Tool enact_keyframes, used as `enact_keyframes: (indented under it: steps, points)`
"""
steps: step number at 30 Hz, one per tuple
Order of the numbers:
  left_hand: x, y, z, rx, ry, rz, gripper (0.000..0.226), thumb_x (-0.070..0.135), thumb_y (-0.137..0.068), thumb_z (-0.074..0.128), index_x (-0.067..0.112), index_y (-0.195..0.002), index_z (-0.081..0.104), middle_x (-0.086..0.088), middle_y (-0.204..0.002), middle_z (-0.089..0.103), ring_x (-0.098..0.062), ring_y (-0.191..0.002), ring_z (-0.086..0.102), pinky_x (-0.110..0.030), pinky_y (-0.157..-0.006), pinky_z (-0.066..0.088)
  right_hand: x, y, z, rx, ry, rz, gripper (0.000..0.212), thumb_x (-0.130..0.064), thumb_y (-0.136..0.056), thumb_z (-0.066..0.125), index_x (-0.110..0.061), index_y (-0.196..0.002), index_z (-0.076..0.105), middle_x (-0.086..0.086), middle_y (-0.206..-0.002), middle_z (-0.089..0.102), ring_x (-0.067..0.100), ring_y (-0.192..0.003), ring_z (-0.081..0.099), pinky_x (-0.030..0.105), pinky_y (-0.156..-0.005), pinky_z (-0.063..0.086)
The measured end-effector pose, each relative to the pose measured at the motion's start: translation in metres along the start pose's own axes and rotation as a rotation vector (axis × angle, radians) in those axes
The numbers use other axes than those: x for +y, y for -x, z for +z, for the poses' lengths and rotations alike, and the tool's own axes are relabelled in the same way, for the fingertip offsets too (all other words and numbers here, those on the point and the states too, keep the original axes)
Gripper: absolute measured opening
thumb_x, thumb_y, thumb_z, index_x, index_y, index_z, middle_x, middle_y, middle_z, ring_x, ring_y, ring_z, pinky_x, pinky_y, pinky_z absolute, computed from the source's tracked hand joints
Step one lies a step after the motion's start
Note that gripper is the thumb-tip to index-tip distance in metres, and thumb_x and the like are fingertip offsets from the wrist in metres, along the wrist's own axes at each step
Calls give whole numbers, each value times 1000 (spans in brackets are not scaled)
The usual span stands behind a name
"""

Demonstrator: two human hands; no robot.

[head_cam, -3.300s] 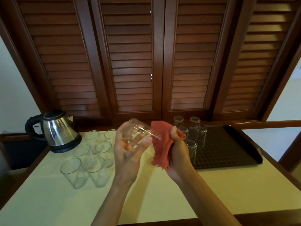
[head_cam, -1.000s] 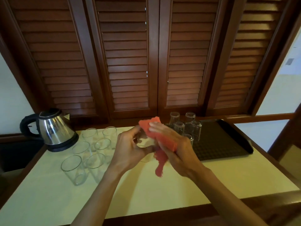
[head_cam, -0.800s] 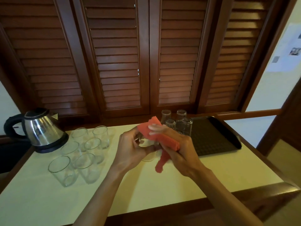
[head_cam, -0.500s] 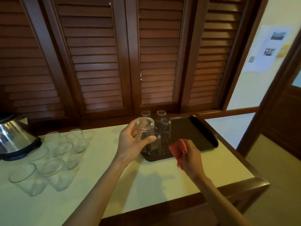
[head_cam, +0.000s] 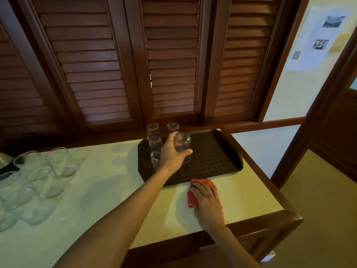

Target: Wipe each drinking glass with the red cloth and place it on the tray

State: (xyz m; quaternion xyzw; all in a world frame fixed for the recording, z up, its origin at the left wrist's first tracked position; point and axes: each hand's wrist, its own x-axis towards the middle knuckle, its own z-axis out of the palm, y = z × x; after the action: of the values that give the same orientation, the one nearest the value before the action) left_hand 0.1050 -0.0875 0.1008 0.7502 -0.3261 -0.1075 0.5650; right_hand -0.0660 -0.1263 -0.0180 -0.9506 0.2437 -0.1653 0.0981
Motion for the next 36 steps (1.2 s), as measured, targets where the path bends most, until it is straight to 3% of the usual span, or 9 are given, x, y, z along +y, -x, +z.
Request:
enact_keyframes:
  steps: [3,11,19,25,30,36]
  points:
    - [-12,2,14,0,-48,-58,77,12,-84,86,16,-147,43,0,-134,61,-14,-125,57,-31,-109,46,0,1,1,20,-16,4,60,-23,-86,69,-32,-143,52,-9,-153,47,17,-148,34,39,-123,8]
    - [-29,9,34,21,-86,-158,71,11,-88,82,12,-146,41,-8,-138,59,-21,-130,57,-24,-103,42,-2,0,4,37,-30,37,62,-26,-76,81,-33,-134,60,-10,-143,58,18,-138,48,40,-117,18]
    - [-37,5,38,26,-111,-203,74,14,-87,83,14,-146,39,-9,-139,59,-25,-133,55,-41,-115,45,0,0,7,39,-36,51,63,-29,-81,79,-34,-139,56,-10,-148,53,18,-142,43,42,-120,16]
    - [-39,2,39,29,-105,-215,74,14,-87,83,15,-146,39,-8,-138,60,-24,-131,57,-42,-114,47,1,0,8,36,-46,47,63,-30,-81,80,-34,-139,56,-10,-148,53,18,-142,44,42,-120,20]
    - [-39,0,42,45,-123,-226,75,13,-87,83,14,-148,38,-9,-138,60,-26,-133,56,-45,-115,46,3,0,9,39,-50,39,62,-32,-87,74,-35,-143,51,-12,-153,47,17,-146,37,39,-121,10]
    - [-37,1,42,50,-120,-248,87,15,-86,84,14,-156,31,-11,-150,53,-28,-143,48,-45,-119,42,3,0,10,34,-42,40,63,-32,-84,77,-35,-142,52,-11,-151,49,17,-145,39,40,-121,13]
